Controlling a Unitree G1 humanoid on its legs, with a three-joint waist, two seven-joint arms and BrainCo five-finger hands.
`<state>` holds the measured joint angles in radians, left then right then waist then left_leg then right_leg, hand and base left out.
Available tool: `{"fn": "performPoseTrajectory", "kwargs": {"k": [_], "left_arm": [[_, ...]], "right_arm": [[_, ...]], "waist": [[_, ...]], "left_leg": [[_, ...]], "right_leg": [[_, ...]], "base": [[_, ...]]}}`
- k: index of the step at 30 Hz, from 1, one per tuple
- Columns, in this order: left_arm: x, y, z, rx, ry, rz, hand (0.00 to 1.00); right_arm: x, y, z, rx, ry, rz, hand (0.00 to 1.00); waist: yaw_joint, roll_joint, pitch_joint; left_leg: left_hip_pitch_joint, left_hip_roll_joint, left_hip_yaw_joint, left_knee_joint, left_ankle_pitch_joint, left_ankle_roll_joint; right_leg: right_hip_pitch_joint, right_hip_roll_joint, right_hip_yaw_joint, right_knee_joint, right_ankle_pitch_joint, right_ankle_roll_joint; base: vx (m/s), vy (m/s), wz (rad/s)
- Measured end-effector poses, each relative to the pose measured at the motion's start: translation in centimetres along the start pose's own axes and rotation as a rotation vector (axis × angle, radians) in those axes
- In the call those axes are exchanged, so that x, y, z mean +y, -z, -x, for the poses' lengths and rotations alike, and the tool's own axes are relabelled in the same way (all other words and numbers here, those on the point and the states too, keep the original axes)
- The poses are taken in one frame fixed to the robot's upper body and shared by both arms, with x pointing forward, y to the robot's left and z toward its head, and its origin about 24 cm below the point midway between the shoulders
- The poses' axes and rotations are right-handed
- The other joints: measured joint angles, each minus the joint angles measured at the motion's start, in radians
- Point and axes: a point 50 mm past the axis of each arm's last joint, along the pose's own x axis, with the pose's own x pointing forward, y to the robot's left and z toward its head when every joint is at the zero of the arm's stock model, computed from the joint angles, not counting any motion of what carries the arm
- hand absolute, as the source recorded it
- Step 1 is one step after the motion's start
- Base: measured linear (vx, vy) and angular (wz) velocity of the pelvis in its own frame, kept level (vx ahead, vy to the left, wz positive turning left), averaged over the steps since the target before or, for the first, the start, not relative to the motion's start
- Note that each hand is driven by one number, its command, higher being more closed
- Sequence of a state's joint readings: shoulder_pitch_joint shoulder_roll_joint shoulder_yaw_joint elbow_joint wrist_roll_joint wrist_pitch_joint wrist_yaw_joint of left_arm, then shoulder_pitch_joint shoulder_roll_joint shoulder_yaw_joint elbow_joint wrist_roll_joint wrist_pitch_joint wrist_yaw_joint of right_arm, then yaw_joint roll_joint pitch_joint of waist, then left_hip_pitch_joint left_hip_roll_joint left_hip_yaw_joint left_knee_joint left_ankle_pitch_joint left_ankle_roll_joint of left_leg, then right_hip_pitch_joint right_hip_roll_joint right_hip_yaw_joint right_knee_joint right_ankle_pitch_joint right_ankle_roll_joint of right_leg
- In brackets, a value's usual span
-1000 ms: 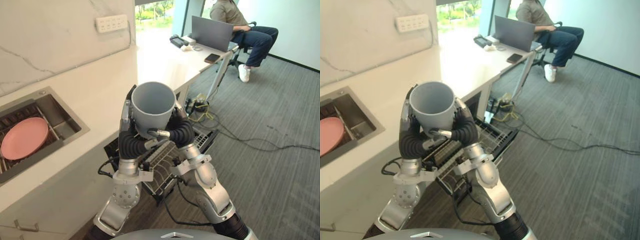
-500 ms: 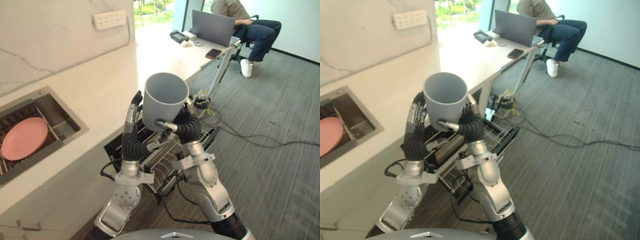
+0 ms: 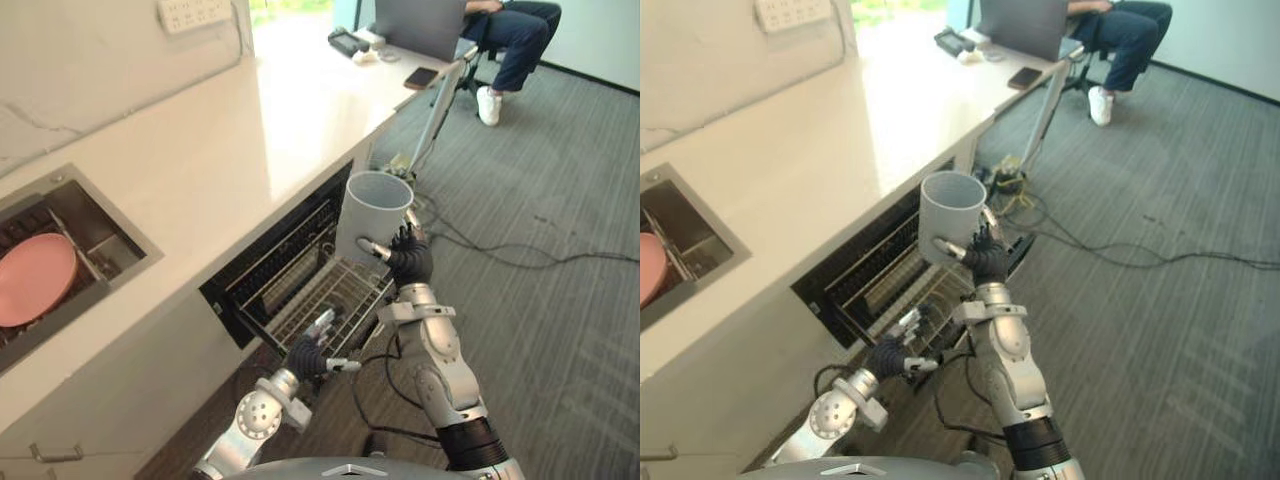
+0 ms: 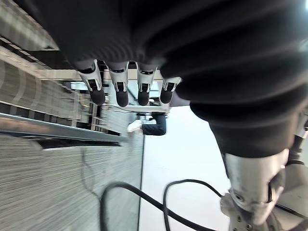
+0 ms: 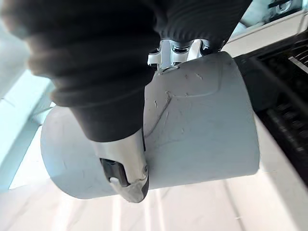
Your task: Walk over to the sink, pick up the cup, carry it to the dishwasher, place the cup inside the dishwasher, then close the dishwasher door
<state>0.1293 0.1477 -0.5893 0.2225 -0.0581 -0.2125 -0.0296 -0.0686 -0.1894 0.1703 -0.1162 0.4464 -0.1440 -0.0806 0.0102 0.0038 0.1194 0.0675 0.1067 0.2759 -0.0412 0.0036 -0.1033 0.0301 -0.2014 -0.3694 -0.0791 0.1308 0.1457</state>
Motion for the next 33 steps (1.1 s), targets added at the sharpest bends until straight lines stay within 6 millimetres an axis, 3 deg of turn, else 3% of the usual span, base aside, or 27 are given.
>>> {"fn": "performPoseTrajectory", "kwargs": {"k": [6, 12, 17, 21, 26, 32, 33], "left_arm": [[5.1, 3.0, 0.9, 0.15, -0.242, -0.019, 0.0], [9.0, 5.3, 2.9, 0.246, -0.508, 0.038, 0.0], [9.8, 5.8, 3.6, 0.233, -0.599, 0.157, 0.0], [9.9, 6.9, 4.1, 0.25, -0.652, 0.283, 0.0], [10.5, 7.4, 4.6, 0.251, -0.702, 0.351, 0.0], [10.6, 7.3, 4.5, 0.238, -0.707, 0.354, 0.0], [10.6, 7.2, 4.4, 0.237, -0.706, 0.354, 0.0]], "right_arm": [[-2.3, 0.3, -3.1, 0.054, 0.043, 0.074, 1.0], [-3.4, -0.1, -6.0, 0.118, 0.049, 0.17, 1.0], [-4.3, 0.4, -8.1, 0.19, 0.097, 0.227, 1.0], [-6.2, 0.3, -10.1, 0.283, 0.162, 0.286, 1.0], [-7.8, 0.1, -11.5, 0.387, 0.193, 0.314, 1.0], [-8.3, 0.0, -12.5, 0.48, 0.203, 0.36, 1.0], [-8.6, -0.3, -12.6, 0.485, 0.208, 0.369, 0.0]], "waist": [[0.02, 0.007, 0.118], [0.075, 0.024, 0.217], [0.113, 0.044, 0.293], [0.16, 0.056, 0.32], [0.207, 0.058, 0.338], [0.238, 0.059, 0.341], [0.24, 0.06, 0.342]], "left_leg": [[-0.132, 0.01, -0.067, 0.099, -0.011, 0.005], [-0.258, 0.006, -0.142, 0.154, -0.001, 0.013], [-0.306, -0.011, -0.197, 0.162, 0.015, 0.022], [-0.353, -0.032, -0.228, 0.161, 0.033, 0.037], [-0.4, -0.055, -0.269, 0.158, 0.052, 0.047], [-0.421, -0.065, -0.301, 0.118, 0.089, 0.048], [-0.426, -0.062, -0.308, 0.102, 0.102, 0.046]], "right_leg": [[-0.046, -0.003, -0.054, 0.0, 0.018, -0.012], [-0.097, -0.005, -0.123, 0.003, 0.03, -0.019], [-0.106, -0.019, -0.177, 0.016, 0.026, -0.014], [-0.144, -0.046, -0.207, 0.052, 0.016, -0.005], [-0.174, -0.071, -0.244, 0.086, 0.004, -0.002], [-0.195, -0.075, -0.266, 0.091, 0.003, -0.002], [-0.203, -0.072, -0.275, 0.092, 0.003, -0.004]], "base": [[-0.09, -0.027, 0.3], [-0.06, 0.003, 0.33], [-0.03, 0.027, 0.35], [-0.03, 0.058, 0.29], [-0.04, 0.053, 0.28], [-0.05, 0.024, 0.17], [-0.04, -0.009, 0.16]]}}
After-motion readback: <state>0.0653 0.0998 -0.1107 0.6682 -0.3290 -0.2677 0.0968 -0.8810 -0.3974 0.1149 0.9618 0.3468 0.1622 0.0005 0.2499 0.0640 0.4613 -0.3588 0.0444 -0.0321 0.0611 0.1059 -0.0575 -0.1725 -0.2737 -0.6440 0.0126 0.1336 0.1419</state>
